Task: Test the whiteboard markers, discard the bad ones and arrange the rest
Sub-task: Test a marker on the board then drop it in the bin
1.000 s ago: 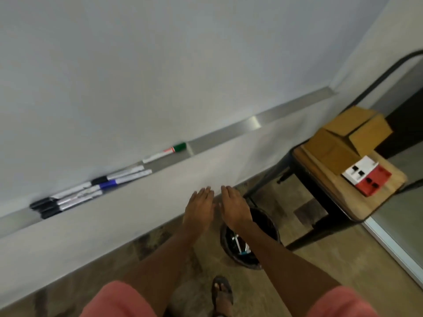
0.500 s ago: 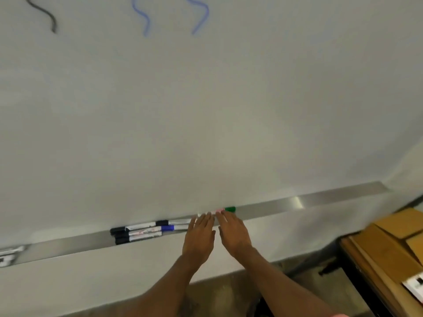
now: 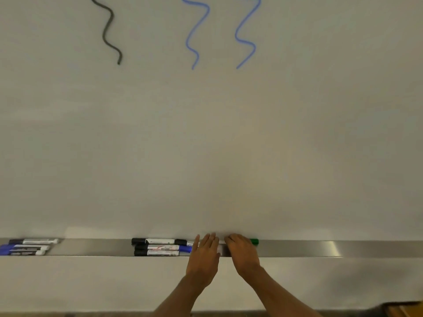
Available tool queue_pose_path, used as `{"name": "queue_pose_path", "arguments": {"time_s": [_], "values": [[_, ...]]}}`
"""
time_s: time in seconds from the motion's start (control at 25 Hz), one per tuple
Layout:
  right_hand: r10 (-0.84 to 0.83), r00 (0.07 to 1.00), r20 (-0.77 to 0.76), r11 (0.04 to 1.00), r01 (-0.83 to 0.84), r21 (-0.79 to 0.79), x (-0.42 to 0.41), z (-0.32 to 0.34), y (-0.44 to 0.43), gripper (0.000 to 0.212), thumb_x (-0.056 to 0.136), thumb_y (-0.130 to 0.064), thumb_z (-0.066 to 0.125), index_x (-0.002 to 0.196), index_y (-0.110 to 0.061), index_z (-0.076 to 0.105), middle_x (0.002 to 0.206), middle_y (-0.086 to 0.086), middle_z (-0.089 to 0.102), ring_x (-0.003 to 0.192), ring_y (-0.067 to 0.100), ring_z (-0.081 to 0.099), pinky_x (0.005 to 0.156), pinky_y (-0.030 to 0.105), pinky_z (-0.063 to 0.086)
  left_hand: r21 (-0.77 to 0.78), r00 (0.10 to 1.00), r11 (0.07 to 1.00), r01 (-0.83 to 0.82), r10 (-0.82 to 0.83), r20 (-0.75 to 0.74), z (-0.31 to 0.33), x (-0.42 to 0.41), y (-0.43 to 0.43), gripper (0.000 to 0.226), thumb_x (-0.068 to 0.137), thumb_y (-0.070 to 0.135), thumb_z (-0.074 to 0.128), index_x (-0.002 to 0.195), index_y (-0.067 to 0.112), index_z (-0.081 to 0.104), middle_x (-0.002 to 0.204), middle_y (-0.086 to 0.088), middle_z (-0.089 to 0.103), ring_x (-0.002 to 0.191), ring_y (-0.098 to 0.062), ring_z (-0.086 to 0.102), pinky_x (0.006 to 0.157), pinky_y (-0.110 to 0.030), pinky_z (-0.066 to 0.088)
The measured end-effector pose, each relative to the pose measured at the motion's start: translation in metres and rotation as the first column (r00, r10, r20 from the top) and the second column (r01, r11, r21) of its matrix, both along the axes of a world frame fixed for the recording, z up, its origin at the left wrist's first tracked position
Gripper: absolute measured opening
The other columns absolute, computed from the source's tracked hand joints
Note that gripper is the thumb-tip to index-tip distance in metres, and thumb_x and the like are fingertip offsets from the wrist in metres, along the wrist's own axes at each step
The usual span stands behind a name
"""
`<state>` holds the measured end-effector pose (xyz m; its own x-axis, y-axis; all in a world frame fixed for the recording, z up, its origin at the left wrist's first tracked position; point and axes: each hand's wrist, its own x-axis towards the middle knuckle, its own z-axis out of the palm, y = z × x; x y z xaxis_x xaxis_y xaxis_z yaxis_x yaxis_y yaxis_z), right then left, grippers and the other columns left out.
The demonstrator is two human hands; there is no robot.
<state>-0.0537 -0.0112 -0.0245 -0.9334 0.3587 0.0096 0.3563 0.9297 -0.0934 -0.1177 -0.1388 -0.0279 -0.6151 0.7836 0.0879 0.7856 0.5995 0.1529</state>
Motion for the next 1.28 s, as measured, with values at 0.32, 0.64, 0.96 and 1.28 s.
{"name": "queue_pose_path", "arguments": {"time_s": [0.32, 0.64, 0.96, 1.28], "values": [[-0.015, 0.999, 0.044, 1.000, 0.013, 0.027, -0.011, -0.012, 0.001, 0.033, 0.095, -0.018, 0.050, 0.128, -0.017, 0.049, 0.135, 0.003, 0.048, 0.126, 0.020, 0.041, 0.104, 0.031, 0.035, -0.001, 0.999, 1.000, -0.026, 0.026, 0.043, -0.001, -0.003, -0.007, 0.049, 0.103, 0.026, 0.029, 0.149, 0.014, 0.016, 0.158, -0.004, 0.011, 0.146, -0.018, 0.005, 0.105, -0.034, -0.022], [-0.013, 0.999, -0.036, 1.000, 0.013, 0.005, -0.004, 0.008, 0.000, 0.045, 0.091, -0.013, 0.057, 0.133, -0.018, 0.042, 0.137, 0.002, 0.045, 0.127, 0.021, 0.040, 0.103, 0.032, 0.035, 0.059, 0.982, 0.996, -0.070, 0.059, 0.181, 0.006, -0.003, -0.009, 0.052, 0.102, 0.031, 0.034, 0.149, 0.015, 0.017, 0.156, -0.002, 0.021, 0.144, -0.017, 0.017, 0.118, -0.031, 0.005], [-0.016, 0.883, -0.470, 0.930, -0.160, -0.332, 0.000, 0.059, -0.001, 0.038, 0.094, -0.009, 0.051, 0.131, -0.019, 0.052, 0.116, 0.003, 0.058, 0.102, 0.017, 0.057, 0.088, 0.022, 0.046, 0.137, 0.941, 0.988, -0.068, 0.018, 0.338, 0.052, -0.002, -0.010, 0.056, 0.098, 0.037, 0.043, 0.146, 0.016, 0.025, 0.143, -0.009, 0.043, 0.130, -0.024, 0.041, 0.105, -0.033, 0.034], [-0.367, 0.773, -0.518, 0.682, -0.156, -0.715, 0.011, 0.114, -0.015, 0.032, 0.078, -0.005, 0.069, 0.098, -0.022, 0.050, 0.093, 0.003, 0.058, 0.079, 0.017, 0.064, 0.072, 0.034, 0.059, 0.366, 0.861, 0.917, -0.160, -0.052, 0.506, 0.084, -0.030, -0.026, 0.019, 0.087, 0.014, 0.063, 0.104, 0.007, 0.066, 0.101, -0.010, 0.070, 0.087, -0.019, 0.064, 0.080, -0.027, 0.051]]}}
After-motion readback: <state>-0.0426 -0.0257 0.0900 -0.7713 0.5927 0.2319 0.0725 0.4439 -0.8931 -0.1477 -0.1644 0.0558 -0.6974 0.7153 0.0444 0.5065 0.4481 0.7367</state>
